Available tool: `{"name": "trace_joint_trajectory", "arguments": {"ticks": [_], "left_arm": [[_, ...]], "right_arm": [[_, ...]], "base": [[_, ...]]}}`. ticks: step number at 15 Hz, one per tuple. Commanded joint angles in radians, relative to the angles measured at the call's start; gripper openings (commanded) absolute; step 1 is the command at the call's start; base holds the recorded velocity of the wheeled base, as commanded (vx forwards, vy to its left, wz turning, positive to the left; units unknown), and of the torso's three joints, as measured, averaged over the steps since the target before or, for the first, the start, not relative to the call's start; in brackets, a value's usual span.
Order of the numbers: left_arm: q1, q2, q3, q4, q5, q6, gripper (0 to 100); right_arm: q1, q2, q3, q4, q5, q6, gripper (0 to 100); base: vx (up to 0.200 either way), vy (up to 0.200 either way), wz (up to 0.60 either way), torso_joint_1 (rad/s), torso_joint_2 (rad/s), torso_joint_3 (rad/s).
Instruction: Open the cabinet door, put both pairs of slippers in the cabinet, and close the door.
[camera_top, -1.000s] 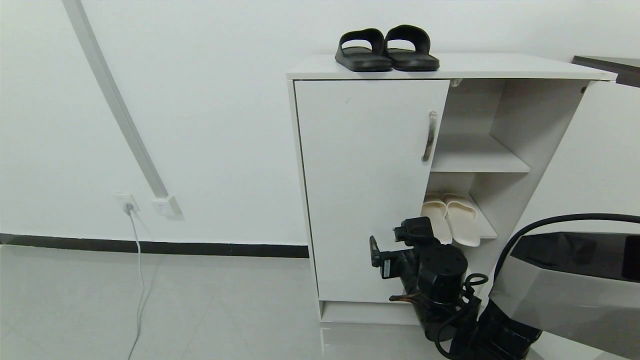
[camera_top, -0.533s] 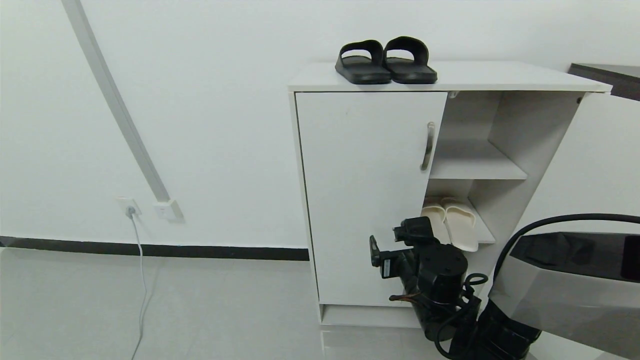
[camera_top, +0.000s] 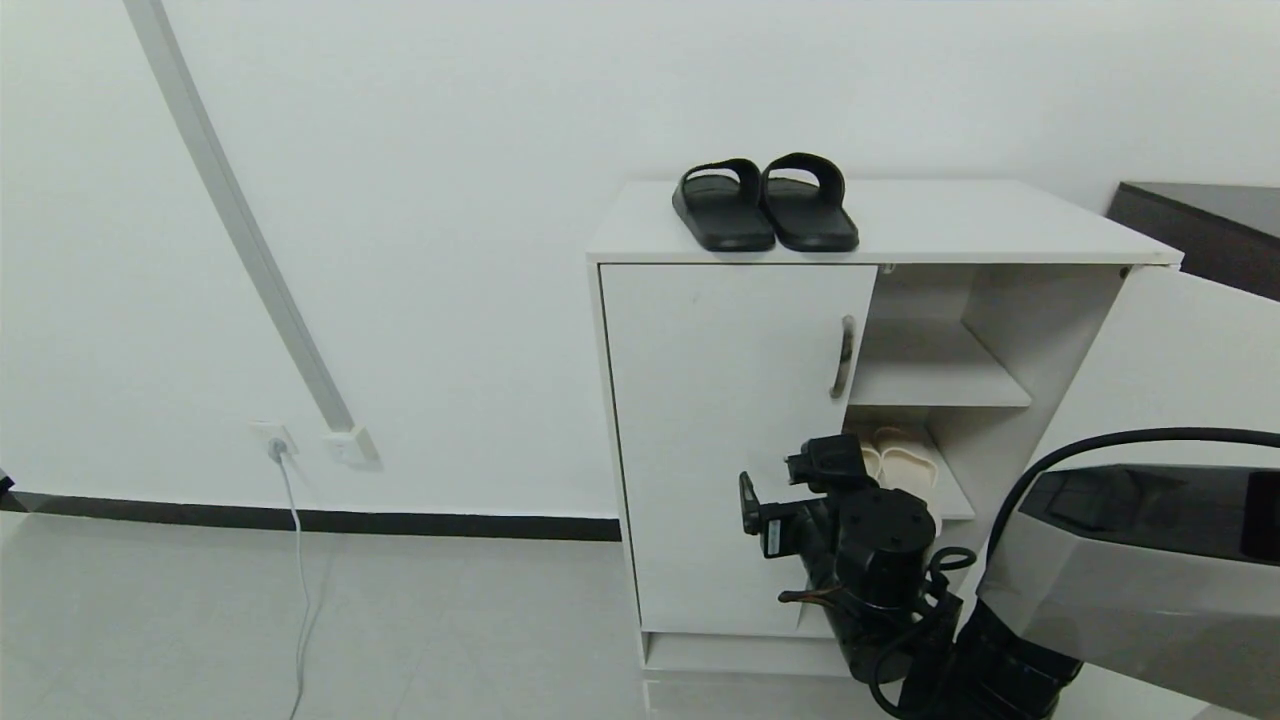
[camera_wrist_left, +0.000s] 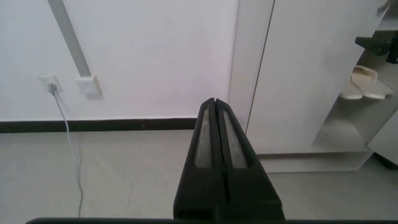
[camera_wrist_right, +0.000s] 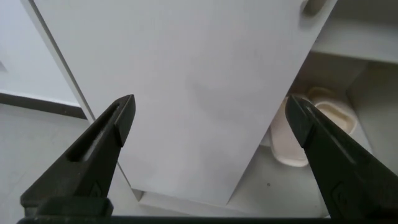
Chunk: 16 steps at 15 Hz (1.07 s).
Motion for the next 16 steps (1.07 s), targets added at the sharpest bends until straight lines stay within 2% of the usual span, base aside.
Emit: {"name": "trace_joint_trajectory", "arguments": {"ticks": [1,16], "left_arm": [[0.001,0.002,0.0,0.0,0.001,0.0,0],[0.001,0.0,0.0,0.0,0.001,0.0,0]], "right_arm": [[0.0,0.002,0.004,-0.004,0.0,-0.001,100],[0.004,0.002,0.01,-0.004,0.0,-0.004,100]], "base": [[0.0,0.0,0.0,0.149,-0.48,-0.339],[0.0,0.0,0.0,0.195,-0.52,-0.322]]}}
